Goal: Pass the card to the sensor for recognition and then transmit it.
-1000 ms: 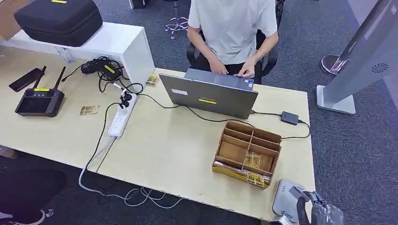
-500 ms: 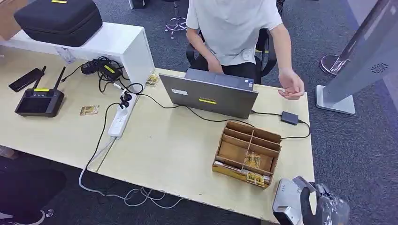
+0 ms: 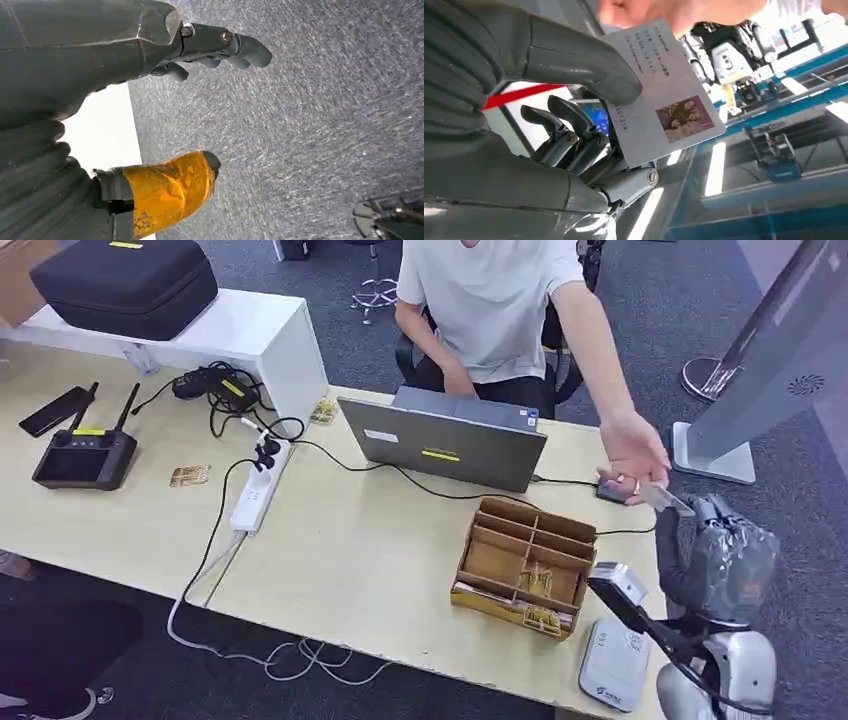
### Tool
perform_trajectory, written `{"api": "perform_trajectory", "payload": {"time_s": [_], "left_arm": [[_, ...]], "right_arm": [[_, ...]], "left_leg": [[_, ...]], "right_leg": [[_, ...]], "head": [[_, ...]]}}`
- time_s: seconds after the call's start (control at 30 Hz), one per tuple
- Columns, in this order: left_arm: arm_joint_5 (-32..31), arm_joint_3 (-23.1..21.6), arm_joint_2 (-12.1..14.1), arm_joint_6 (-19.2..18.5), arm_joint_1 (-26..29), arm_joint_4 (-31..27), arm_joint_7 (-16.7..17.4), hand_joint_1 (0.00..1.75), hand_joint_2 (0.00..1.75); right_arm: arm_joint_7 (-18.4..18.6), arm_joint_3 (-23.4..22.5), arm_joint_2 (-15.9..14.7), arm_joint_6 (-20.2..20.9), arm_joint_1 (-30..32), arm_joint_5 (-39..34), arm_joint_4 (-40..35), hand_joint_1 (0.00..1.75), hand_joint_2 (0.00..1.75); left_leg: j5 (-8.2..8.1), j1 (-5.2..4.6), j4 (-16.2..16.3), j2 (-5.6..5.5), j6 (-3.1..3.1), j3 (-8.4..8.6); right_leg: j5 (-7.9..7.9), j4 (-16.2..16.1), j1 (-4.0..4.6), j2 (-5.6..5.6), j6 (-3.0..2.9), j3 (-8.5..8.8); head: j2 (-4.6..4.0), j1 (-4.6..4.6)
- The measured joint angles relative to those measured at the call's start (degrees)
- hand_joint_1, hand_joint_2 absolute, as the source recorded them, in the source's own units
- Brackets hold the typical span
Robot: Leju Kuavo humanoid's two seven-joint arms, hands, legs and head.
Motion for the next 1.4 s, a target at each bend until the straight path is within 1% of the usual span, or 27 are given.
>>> {"api": "perform_trajectory", "payload": {"time_s": [0.07, 0.1, 0.17, 0.2, 0.3, 0.37, 0.4, 0.5, 0.57, 0.63, 0.7, 0.8, 0.93, 1.07, 1.13, 1.17, 1.23, 1.33, 1.4], "left_arm": [[-1.02, -0.15, 0.17, -0.3, 0.03, 0.0, -0.48, 0.0, 1.75], [-1.64, -0.48, 0.28, -0.66, -0.18, 0.0, -0.65, 0.0, 1.75], [-2.34, -0.79, 0.44, -0.92, -0.41, 0.0, -0.98, 0.0, 1.75], [-2.53, -1.01, 0.55, -1.03, -0.39, 0.0, -1.05, 0.0, 1.75], [-2.82, -1.42, 0.79, -0.98, -0.26, 0.0, -1.11, 0.0, 1.75], [-2.82, -1.66, 0.83, -0.98, -0.26, 0.0, -1.25, 0.0, 1.75], [-2.82, -1.79, 0.87, -0.98, -0.24, 0.0, -1.46, 0.0, 1.75], [-2.82, -1.92, 0.87, -1.33, -0.23, 0.0, -1.55, 0.0, 1.75], [-2.8, -1.92, 0.87, -1.31, -0.22, 0.0, -1.62, 0.0, 1.75], [-2.8, -1.92, 0.87, -1.22, -0.22, 0.0, -1.68, 0.0, 1.75], [-2.8, -1.92, 0.87, -1.03, -0.2, 0.0, -1.6, 0.0, 1.75], [-2.71, -1.92, 0.94, -0.81, -0.13, 0.0, -1.42, 0.0, 1.75], [-2.29, -1.92, 0.96, -0.63, -0.06, 0.0, -1.09, 0.0, 1.75], [-2.18, -1.92, 1.01, -0.61, 0.02, 0.0, -1.07, 0.0, 1.75], [-1.42, -1.9, 1.01, -0.61, 0.02, 0.0, -0.89, 0.0, 1.75], [-0.94, -1.88, 1.0, -0.5, 0.03, 0.0, -0.76, 0.0, 1.75], [-0.04, -1.73, 0.87, -0.09, 0.15, 0.0, -0.37, 0.0, 1.75], [1.03, -1.07, 0.72, 0.26, 0.24, 0.0, 0.37, 0.0, 1.75], [2.12, -0.2, 0.48, 0.98, 0.29, 0.0, 1.13, 0.0, 1.75]], "right_arm": [[3.02, 1.54, 0.09, 0.7, -5.17, 1.91, 4.72, 1.75, 1.75], [5.1, 2.4, 0.5, 0.9, -9.38, 2.55, 9.13, 1.75, 1.75], [7.91, 3.08, 1.4, 1.0, -16.88, 2.6, 17.26, 1.75, 1.75], [8.52, 3.28, 1.88, 1.0, -20.29, 2.53, 21.19, 1.75, 1.75], [10.18, 3.67, 3.49, 1.53, -27.96, 1.92, 31.1, 1.75, 1.75], [10.55, 3.71, 4.09, 1.68, -30.52, 1.55, 34.71, 1.75, 1.75], [10.68, 3.74, 4.37, 1.79, -31.59, 1.24, 36.35, 0.0, 1.75], [11.06, 3.71, 4.85, 1.73, -34.32, 0.67, 41.59, 0.0, 1.75], [10.53, 3.74, 4.9, 1.36, -34.89, 0.2, 43.18, 0.0, 1.75], [9.59, 3.71, 4.92, 0.85, -34.92, -0.33, 44.11, 0.0, 1.75], [7.87, 3.74, 4.92, 0.05, -34.39, -1.44, 44.43, 0.0, 1.75], [6.03, 3.71, 4.9, -0.35, -31.87, -2.95, 42.6, 0.0, 1.75], [4.41, 3.71, 4.74, -0.42, -26.03, -4.22, 36.02, 0.0, 1.75], [3.99, 3.71, 4.48, -0.37, -22.62, -4.7, 31.88, 0.0, 1.75], [2.3, 3.71, 4.2, -0.35, -20.44, -5.92, 28.71, 0.0, 1.75], [1.52, 3.71, 4.06, -0.35, -18.42, -6.39, 26.21, 0.0, 1.75], [0.04, 3.74, 3.69, -0.35, -12.36, -7.17, 19.02, 0.0, 1.75], [-0.92, 3.8, 3.15, -0.35, -4.75, -8.01, 10.1, 0.0, 1.75], [-2.21, 3.8, 2.23, -0.35, 1.33, -8.86, 2.73, 0.0, 1.75]], "left_leg": [[0.04, 0.0, -0.01, 0.14, -0.06, -0.09], [0.09, -0.01, 0.0, 0.16, -0.13, -0.07], [0.2, -0.01, 0.01, 0.12, -0.1, -0.09], [0.26, -0.01, 0.01, 0.09, -0.13, -0.1], [0.29, 0.02, 0.02, 0.01, -0.16, -0.11], [0.29, 0.03, 0.02, -0.07, -0.17, -0.12], [0.3, 0.03, 0.02, -0.09, -0.17, -0.13], [0.29, 0.03, 0.01, -0.11, -0.18, -0.18], [0.29, 0.03, 0.01, -0.11, -0.17, -0.2], [0.28, 0.03, 0.01, -0.11, -0.17, -0.21], [0.28, 0.02, 0.02, -0.11, -0.17, -0.24], [0.28, 0.02, 0.02, -0.11, -0.17, -0.23], [0.28, 0.02, 0.01, -0.11, -0.16, -0.25], [0.28, 0.02, 0.01, -0.08, -0.17, -0.26], [0.28, 0.03, 0.01, -0.08, -0.17, -0.25], [0.28, 0.04, 0.02, -0.13, -0.17, -0.24], [0.27, 0.03, 0.01, -0.27, -0.16, -0.3], [0.21, 0.03, 0.01, -0.28, -0.19, -0.35], [0.16, 0.02, 0.0, -0.29, -0.19, -0.37]], "right_leg": [[0.07, 0.11, 0.01, 0.11, -0.08, -0.12], [0.09, 0.15, 0.0, 0.17, -0.08, -0.21], [0.13, 0.16, 0.0, 0.15, -0.07, -0.23], [0.15, 0.17, 0.0, 0.11, -0.07, -0.24], [0.17, 0.2, 0.0, 0.04, -0.1, -0.24], [0.17, 0.21, 0.0, -0.05, -0.1, -0.24], [0.17, 0.22, 0.0, -0.07, -0.1, -0.25], [0.16, 0.23, 0.01, -0.08, -0.1, -0.27], [0.16, 0.22, 0.01, -0.07, -0.1, -0.31], [0.15, 0.21, 0.01, -0.07, -0.1, -0.33], [0.15, 0.21, 0.01, -0.07, -0.1, -0.35], [0.15, 0.19, 0.01, -0.07, -0.09, -0.36], [0.14, 0.19, 0.01, -0.07, -0.1, -0.39], [0.14, 0.2, 0.01, -0.05, -0.1, -0.42], [0.14, 0.19, 0.01, -0.06, -0.1, -0.42], [0.13, 0.18, 0.01, -0.11, -0.1, -0.41], [0.09, 0.18, 0.02, -0.25, -0.1, -0.39], [0.05, 0.18, 0.02, -0.23, -0.09, -0.46], [-0.06, 0.16, 0.02, -0.27, -0.16, -0.45]], "head": [[0.0, 0.0], [0.0, -0.02], [0.0, 0.02], [0.0, 0.0], [0.0, 0.0], [0.0, 0.0], [0.0, 0.0], [0.0, 0.0], [0.0, 0.0], [0.0, 0.0], [0.0, 0.0], [0.0, 0.02], [0.0, 0.02], [0.0, 0.0], [0.0, 0.02], [0.0, 0.02], [0.0, 0.0], [0.0, 0.02], [0.0, 0.02]]}}
